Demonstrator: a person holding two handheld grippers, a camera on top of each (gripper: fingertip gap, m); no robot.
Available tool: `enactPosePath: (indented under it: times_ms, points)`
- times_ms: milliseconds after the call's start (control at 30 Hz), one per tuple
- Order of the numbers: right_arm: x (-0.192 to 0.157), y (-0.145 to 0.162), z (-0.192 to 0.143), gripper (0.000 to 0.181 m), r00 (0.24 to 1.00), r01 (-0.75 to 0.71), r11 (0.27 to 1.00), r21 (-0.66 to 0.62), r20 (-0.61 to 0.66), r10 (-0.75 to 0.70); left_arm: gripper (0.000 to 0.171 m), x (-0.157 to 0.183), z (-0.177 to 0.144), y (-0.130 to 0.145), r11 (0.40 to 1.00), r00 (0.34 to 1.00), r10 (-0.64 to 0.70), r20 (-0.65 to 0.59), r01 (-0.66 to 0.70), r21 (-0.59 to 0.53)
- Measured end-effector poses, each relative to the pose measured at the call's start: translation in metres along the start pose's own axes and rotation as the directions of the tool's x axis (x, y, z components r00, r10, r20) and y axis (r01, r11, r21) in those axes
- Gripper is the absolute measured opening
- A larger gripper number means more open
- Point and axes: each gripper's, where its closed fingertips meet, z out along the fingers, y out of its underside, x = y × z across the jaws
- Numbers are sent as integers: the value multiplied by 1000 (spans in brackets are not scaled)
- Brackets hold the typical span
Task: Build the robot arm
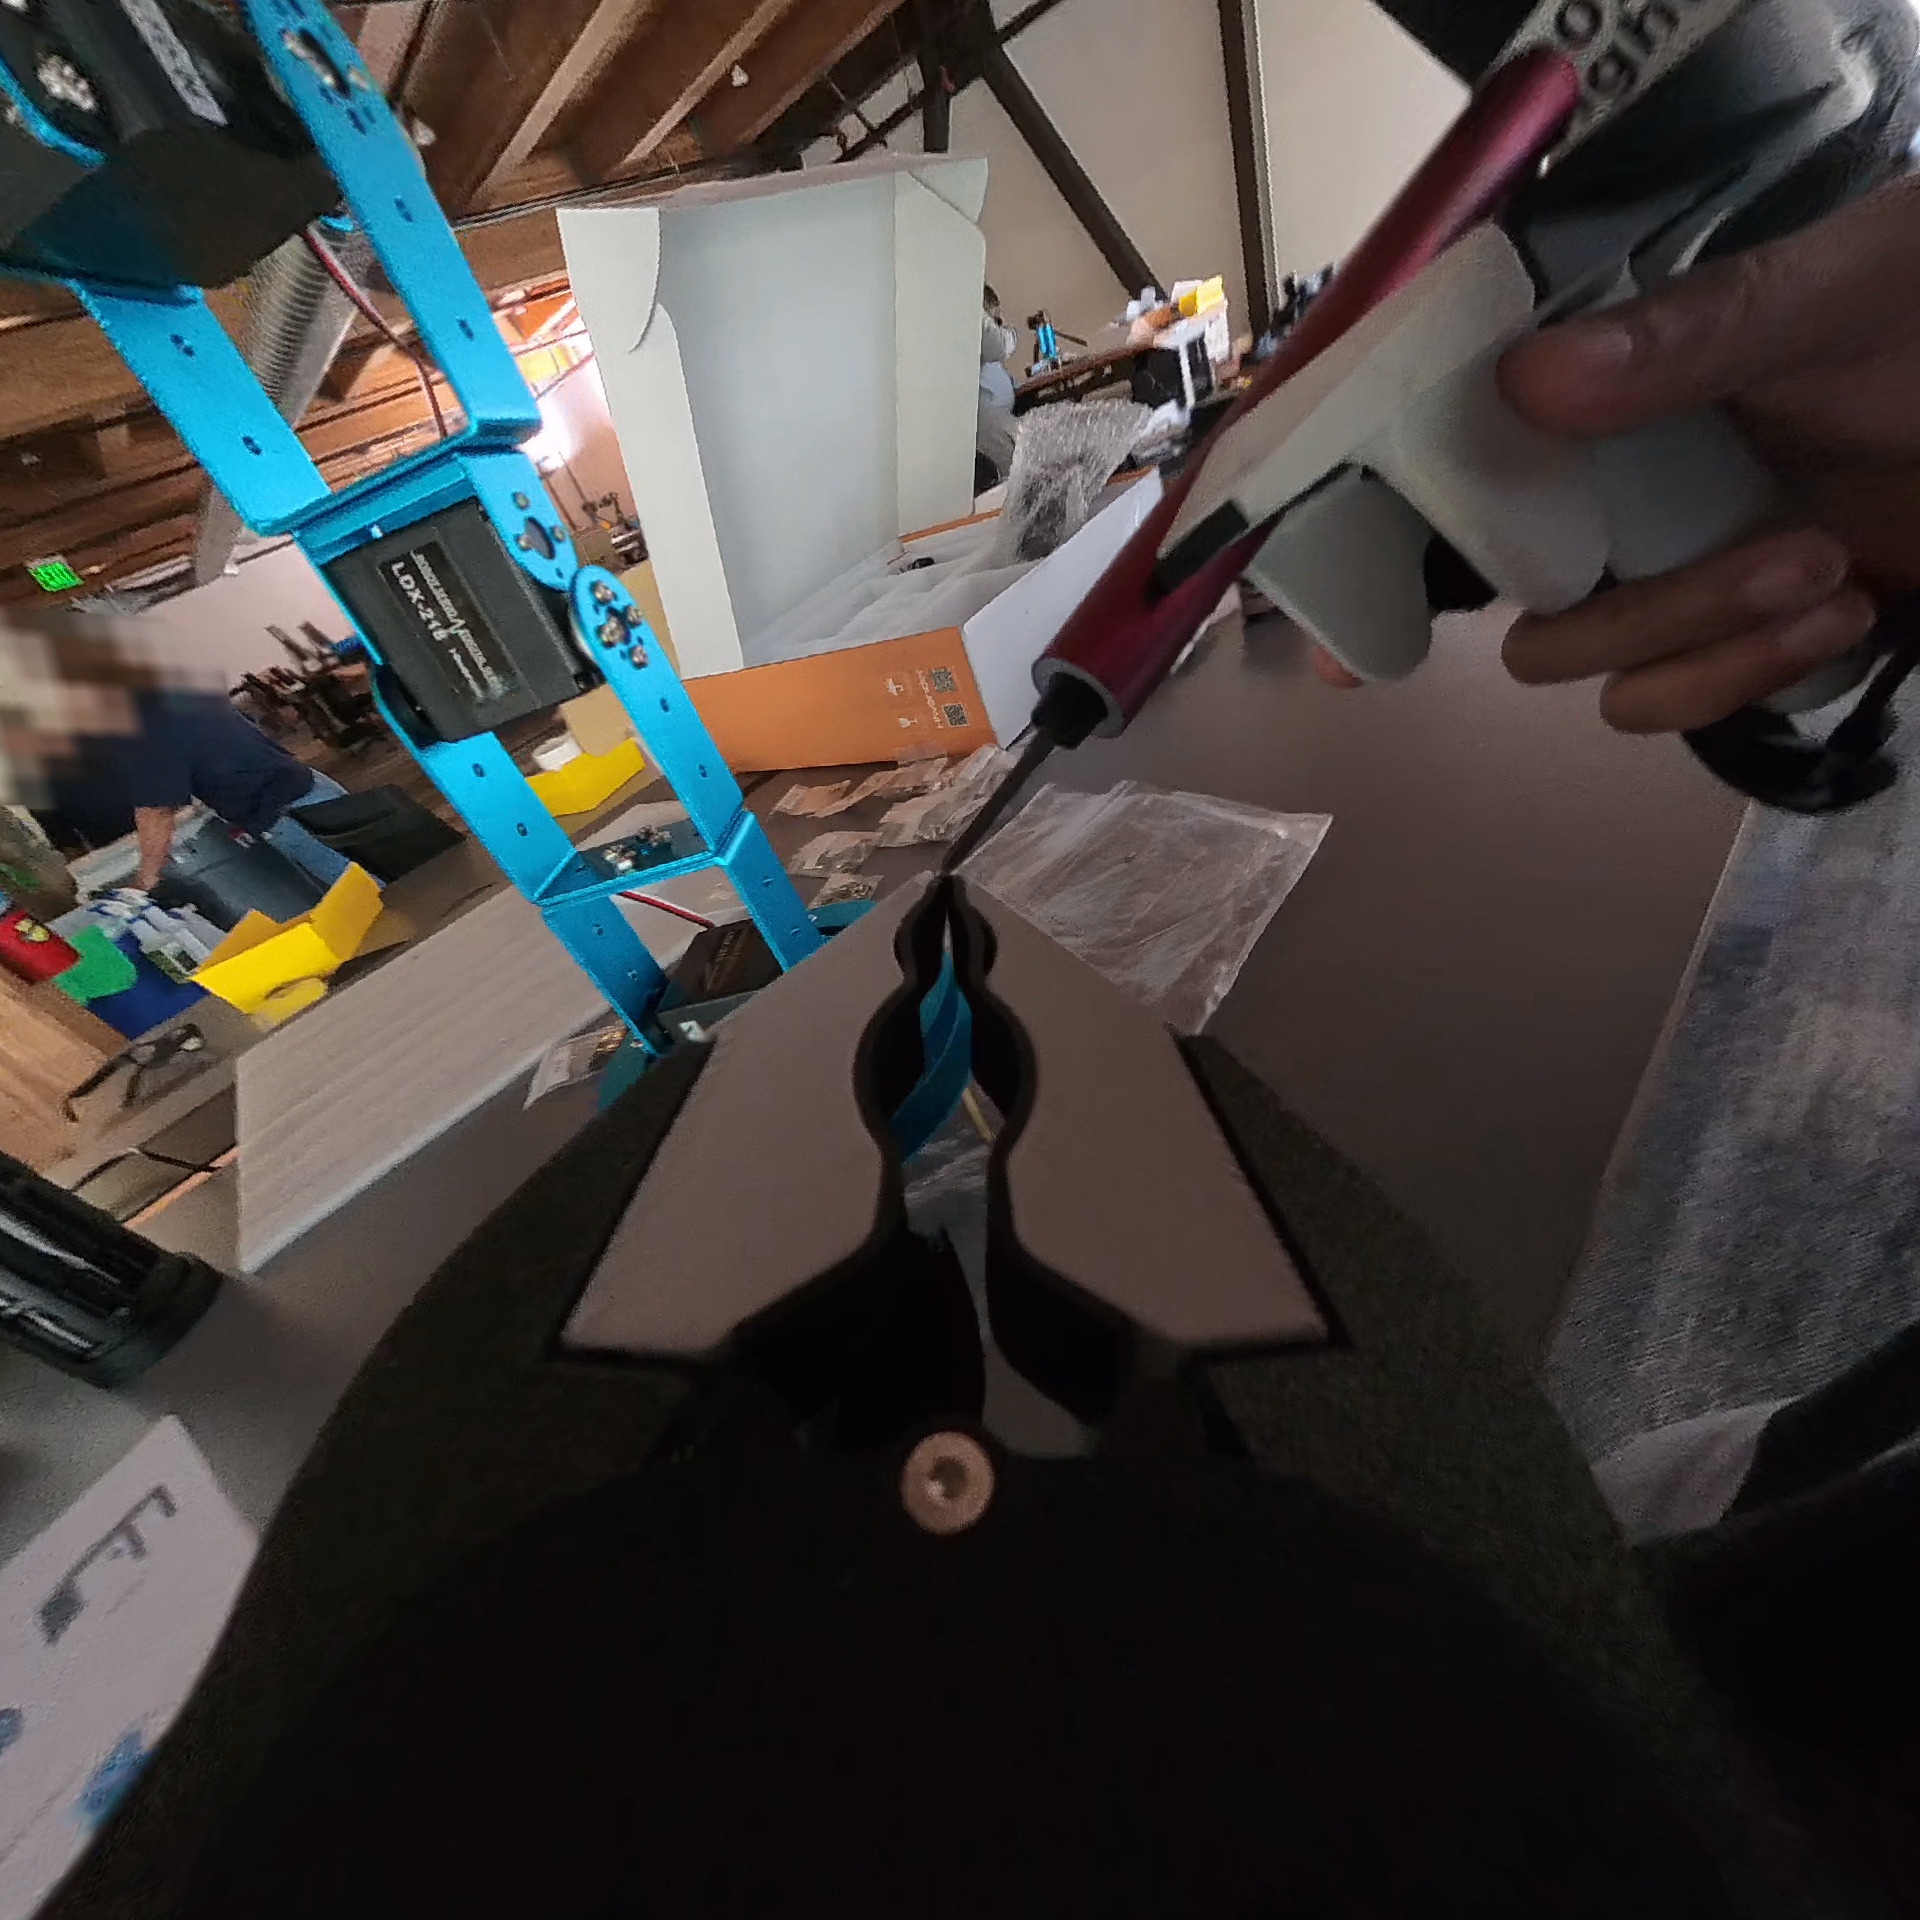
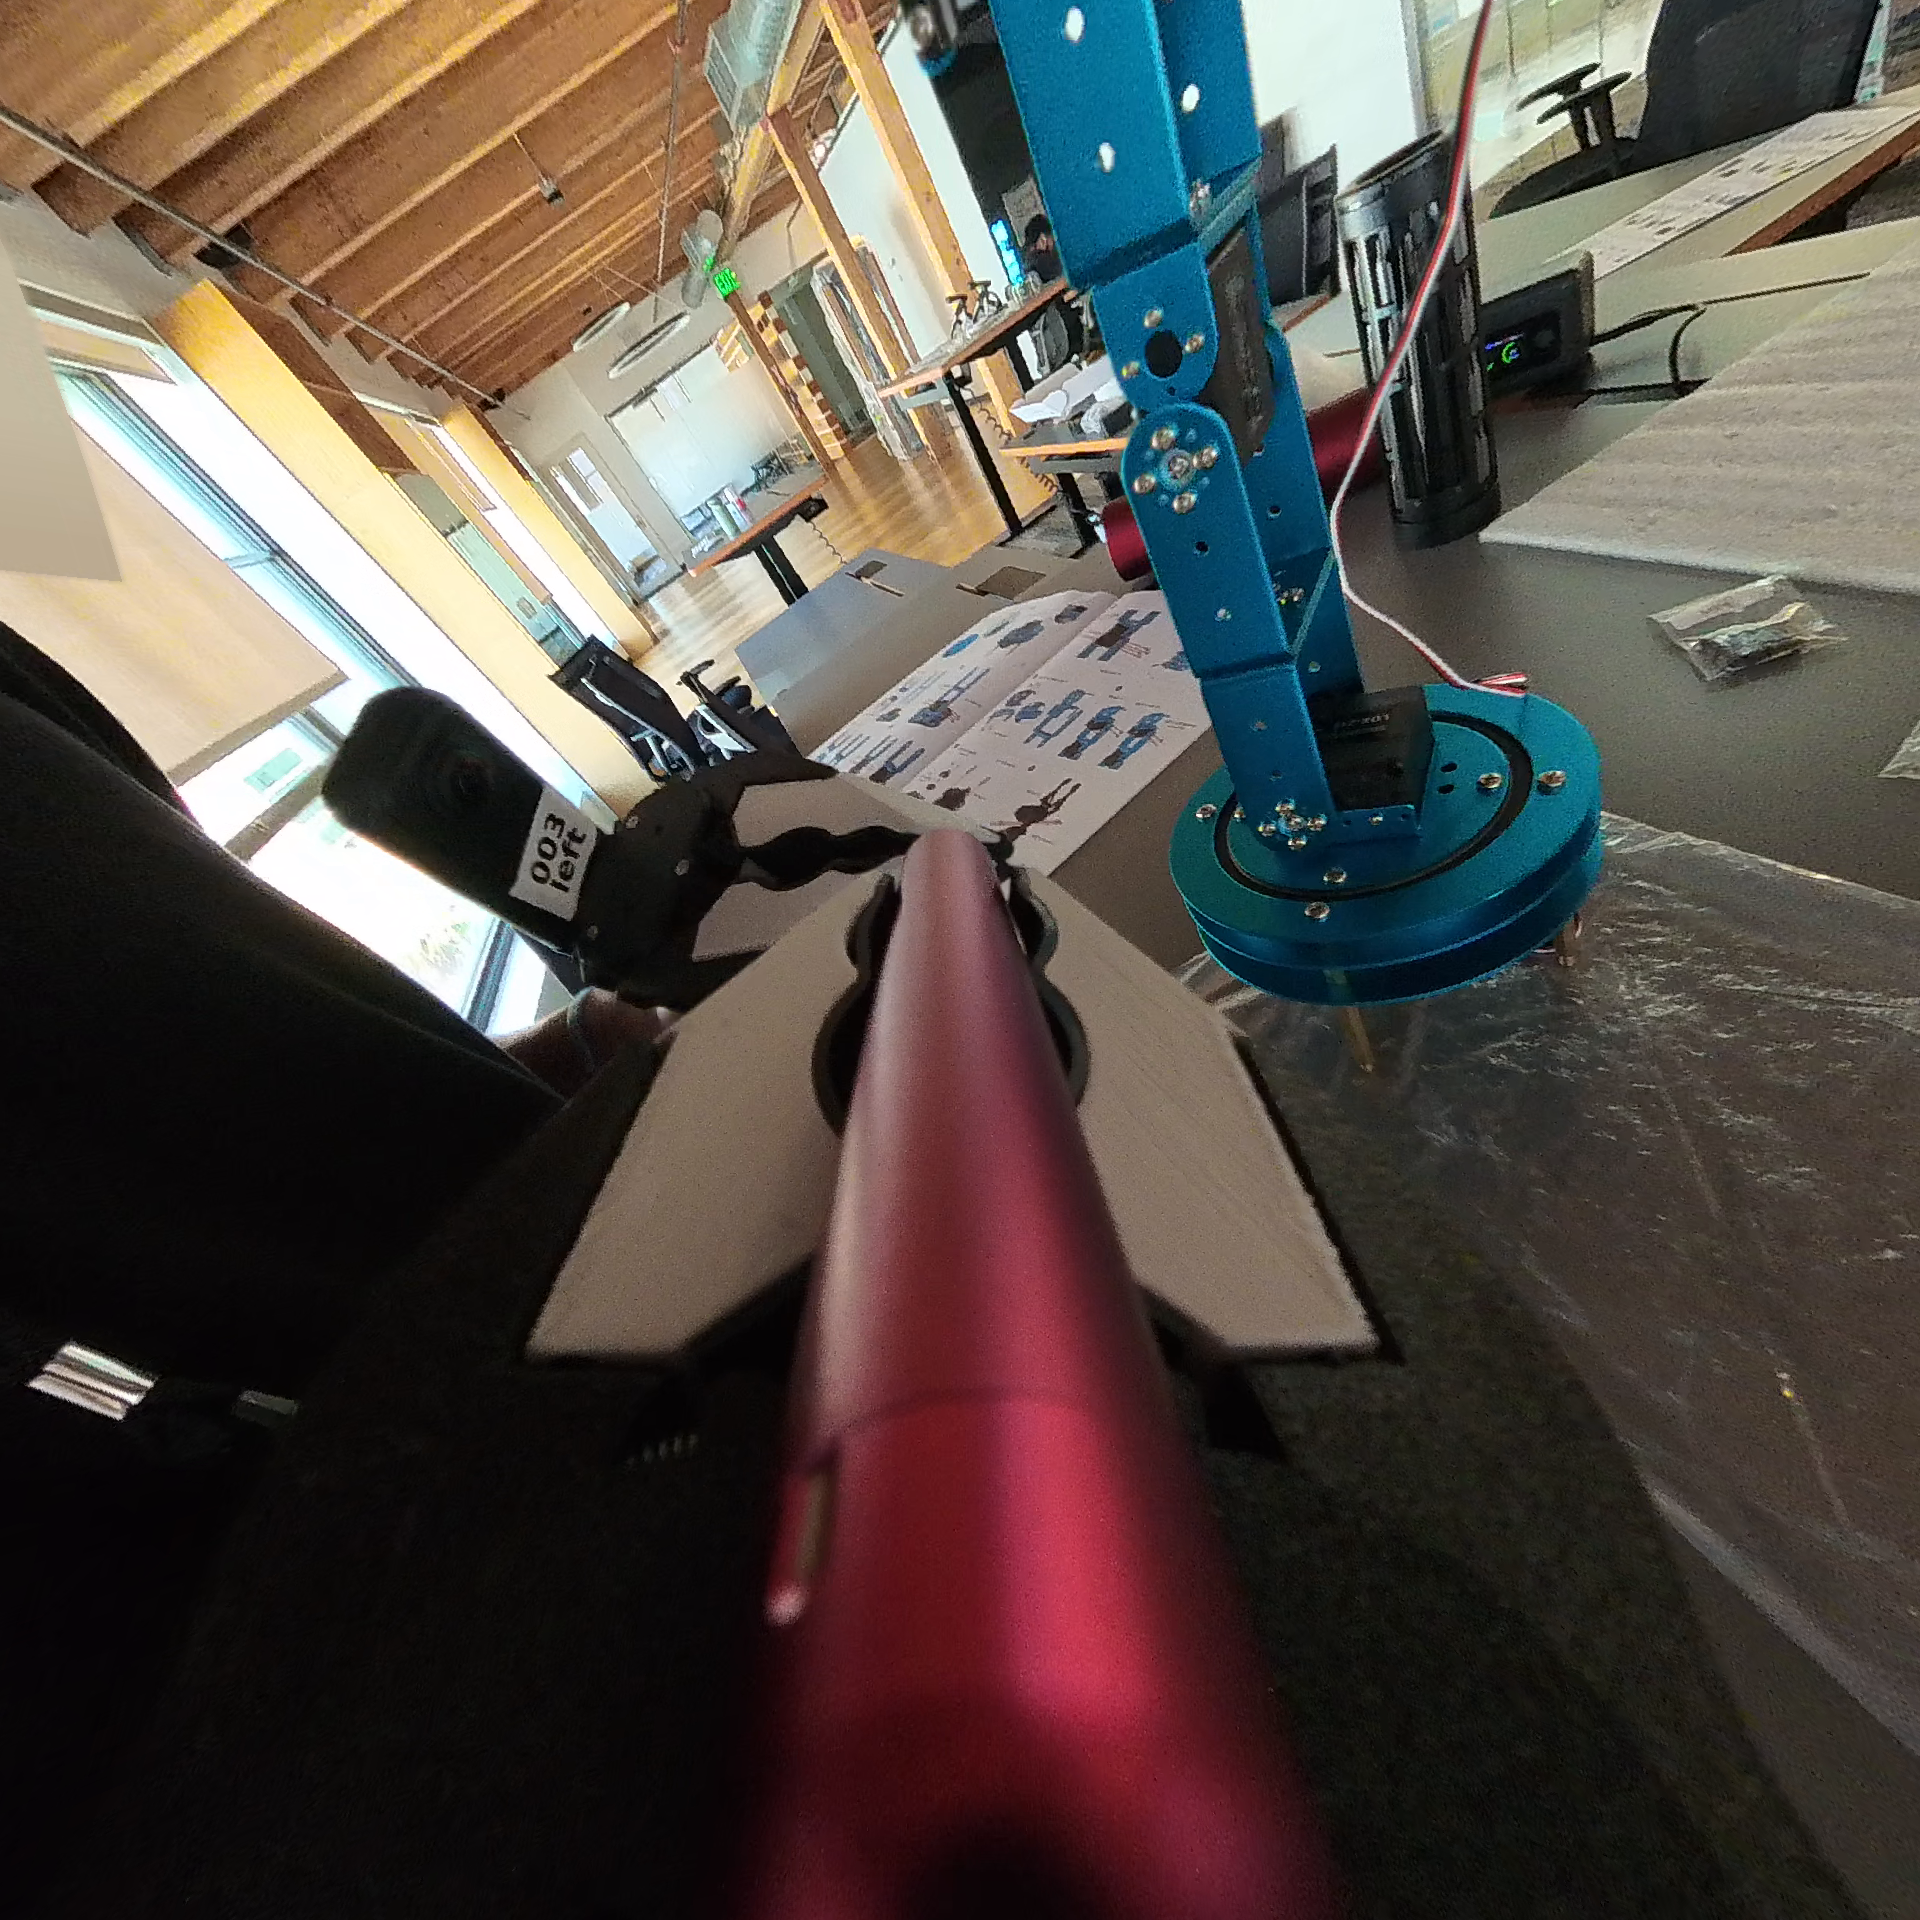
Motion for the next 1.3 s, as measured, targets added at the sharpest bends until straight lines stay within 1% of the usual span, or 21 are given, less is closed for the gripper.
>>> enactPosePath:
  times_ms: [100, 200, 300, 433, 500, 600, 733, 867, 1200, 1300]
  points:
    - [0, 3, 2, 23, 999, 39, 999, -37, -19, -40, 0, 1, -1, 6, 990, 992, 129, -2, -129, -52]
    - [0, 7, 4, 24, 996, 84, 994, -74, -34, -86, 0, 1, -2, 13, 951, 956, 292, -13, -291, -107]
    - [2, 11, 7, 23, 994, 100, 991, -92, -39, -104, 0, -1, -2, 20, 876, 890, 456, -34, -455, -158]
    - [8, 16, 12, 24, 998, 66, 996, -60, -18, -67, 0, -5, -2, 28, 801, 822, 561, -97, -569, -184]
    - [11, 19, 16, 24, 1000, 29, 999, -37, 0, -29, 0, -7, -3, 32, 737, 761, 637, -123, -649, -190]
    - [16, 23, 20, 23, 998, -52, 999, 2, 32, 52, 0, -11, -4, 38, 649, 678, 717, -160, -734, -201]
    - [24, 27, 28, 24, 987, -156, 986, 62, 59, 153, 0, -19, -4, 45, 554, 591, 779, -210, -805, -211]
    - [29, 23, 35, 22, 977, -209, 971, 118, 64, 203, 0, -31, -2, 45, 485, 528, 819, -225, -846, -222]
    - [30, 6, 33, 24, 953, -295, 929, 225, 143, 268, 0, -45, 4, 24, 421, 455, 866, -209, -888, -186]
    - [29, 2, 31, 24, 950, -302, 920, 250, 155, 270, 0, -47, 5, 17, 424, 454, 868, -201, -889, -175]
